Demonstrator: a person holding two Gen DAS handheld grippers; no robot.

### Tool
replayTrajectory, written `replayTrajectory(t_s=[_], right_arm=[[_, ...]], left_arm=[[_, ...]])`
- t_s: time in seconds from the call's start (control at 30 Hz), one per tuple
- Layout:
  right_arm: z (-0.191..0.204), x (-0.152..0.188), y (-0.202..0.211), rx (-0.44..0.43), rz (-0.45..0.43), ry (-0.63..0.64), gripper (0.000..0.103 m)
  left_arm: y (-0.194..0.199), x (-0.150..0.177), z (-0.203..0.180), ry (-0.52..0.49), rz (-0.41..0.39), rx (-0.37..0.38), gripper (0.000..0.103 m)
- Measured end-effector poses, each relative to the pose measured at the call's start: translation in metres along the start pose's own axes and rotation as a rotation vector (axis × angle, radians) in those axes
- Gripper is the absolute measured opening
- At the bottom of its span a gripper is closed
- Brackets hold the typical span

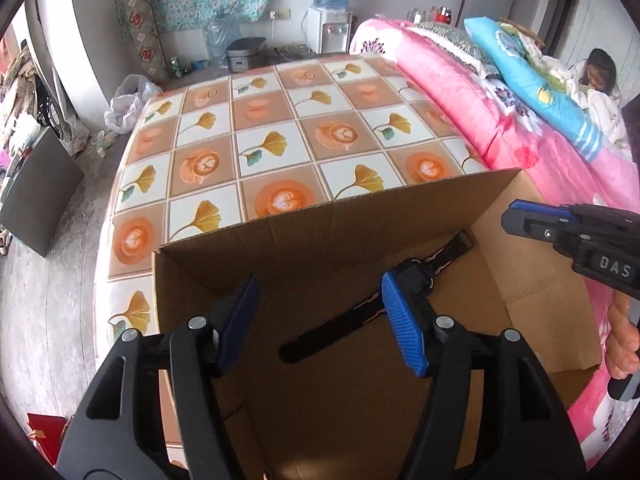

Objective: Organize jewelry

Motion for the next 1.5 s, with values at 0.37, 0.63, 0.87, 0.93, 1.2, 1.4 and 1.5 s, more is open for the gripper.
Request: replayTrajectory(t_s=[0.37,0.63,0.87,0.93,1.2,1.4,1.5], right_arm=[[0.009,0.065,0.127,-0.154,-0.272,0.057,0.016],[0.037,0.166,0.12,-0.272,-0.227,0.078,0.016],[0.069,0.214,0.036,-0.371,0.016,-0.021,0.016],[0.08,0.217,0.021,-0.353,0.036,-0.009,0.016],[0.11,0.217,-0.002,-0.354,0.073,0.048,0.016],[0.112,0.216,-0.004,-0.362,0.081,0.047,0.016],[0.107,0.216,-0.005,-0.363,0.084,0.036,0.016]], left_arm=[[0.142,0.079,0.027,0.04,-0.317,0.109,0.083],[0.125,0.187,0.036,0.173,-0.266,0.086,0.084],[0.07,0.229,0.046,0.195,-0.155,-0.028,0.065],[0.059,0.233,0.048,0.202,-0.118,-0.046,0.05],[0.055,0.237,0.004,-0.086,-0.133,-0.051,0.044],[0.035,0.237,-0.005,-0.172,-0.079,-0.096,0.035],[0.028,0.236,-0.001,-0.17,-0.052,-0.097,0.035]])
Point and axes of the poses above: each gripper's, at about its wrist camera, not at the fingertips, and y roughly against the way its jaws point, z to its left, x to its underside, the point moved 4 cm from there along -y, roughly the way its jaws point, and after that the axes turned 1 degree about -z, right-handed, at the moved point
